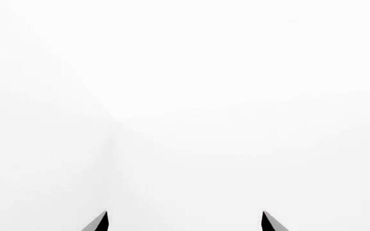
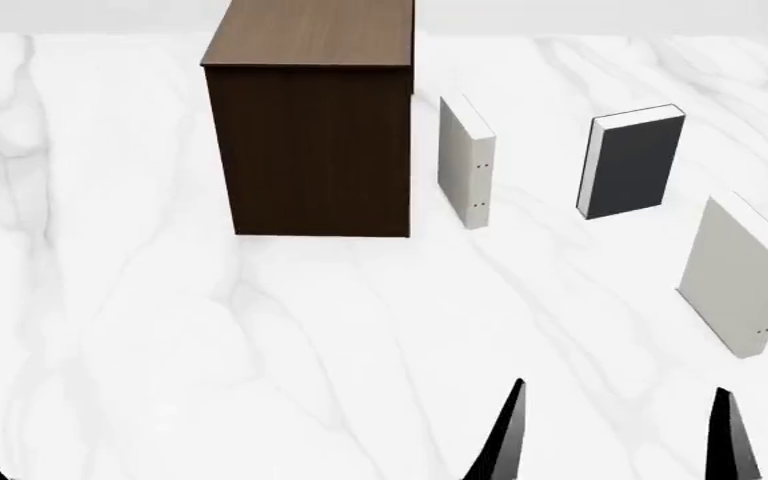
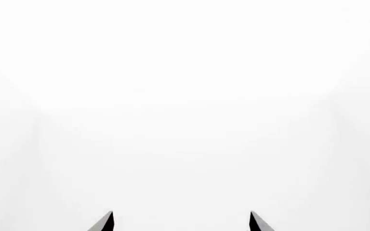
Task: Pick up the book in the middle and place it on the cabinet shelf.
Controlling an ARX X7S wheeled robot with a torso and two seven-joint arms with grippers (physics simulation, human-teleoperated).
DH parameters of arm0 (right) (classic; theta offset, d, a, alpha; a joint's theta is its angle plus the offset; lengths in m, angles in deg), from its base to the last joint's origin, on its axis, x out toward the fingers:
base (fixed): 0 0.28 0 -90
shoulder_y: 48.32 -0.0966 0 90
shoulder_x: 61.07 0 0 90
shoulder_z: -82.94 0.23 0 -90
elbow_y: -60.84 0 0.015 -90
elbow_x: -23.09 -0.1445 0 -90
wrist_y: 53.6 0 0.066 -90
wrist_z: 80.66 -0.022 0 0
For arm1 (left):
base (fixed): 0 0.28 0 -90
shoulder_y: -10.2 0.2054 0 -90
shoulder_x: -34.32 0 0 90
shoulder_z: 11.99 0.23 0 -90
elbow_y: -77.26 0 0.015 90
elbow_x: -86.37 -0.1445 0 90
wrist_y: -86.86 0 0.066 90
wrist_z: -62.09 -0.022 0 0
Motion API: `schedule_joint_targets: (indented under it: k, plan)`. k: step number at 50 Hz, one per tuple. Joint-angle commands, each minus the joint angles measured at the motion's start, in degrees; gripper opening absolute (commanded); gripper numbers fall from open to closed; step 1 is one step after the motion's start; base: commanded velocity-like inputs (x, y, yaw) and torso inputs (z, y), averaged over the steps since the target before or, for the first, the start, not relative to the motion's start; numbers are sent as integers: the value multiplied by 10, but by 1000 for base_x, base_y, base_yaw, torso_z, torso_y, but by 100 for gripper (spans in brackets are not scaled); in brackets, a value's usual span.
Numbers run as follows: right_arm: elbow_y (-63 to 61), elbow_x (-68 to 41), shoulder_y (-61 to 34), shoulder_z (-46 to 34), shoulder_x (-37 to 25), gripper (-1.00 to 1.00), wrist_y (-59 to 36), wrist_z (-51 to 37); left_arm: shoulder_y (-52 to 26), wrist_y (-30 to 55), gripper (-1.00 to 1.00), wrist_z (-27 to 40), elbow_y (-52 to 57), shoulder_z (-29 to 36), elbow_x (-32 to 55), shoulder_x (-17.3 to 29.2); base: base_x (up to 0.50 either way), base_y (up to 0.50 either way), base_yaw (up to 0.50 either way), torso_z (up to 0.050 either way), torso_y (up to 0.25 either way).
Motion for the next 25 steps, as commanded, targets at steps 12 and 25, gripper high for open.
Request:
schedule_joint_targets:
  k: [12,25]
  plan:
    - [-25,14,2,-1,-7,100,31,-7,3,-24,100,20,27,-10,-25,2,500,0,0,0,0]
    - [-12,18,-2,-23,-19,100,14,-3,0,-16,100,27,19,-1,-24,10,500,0,0,0,0]
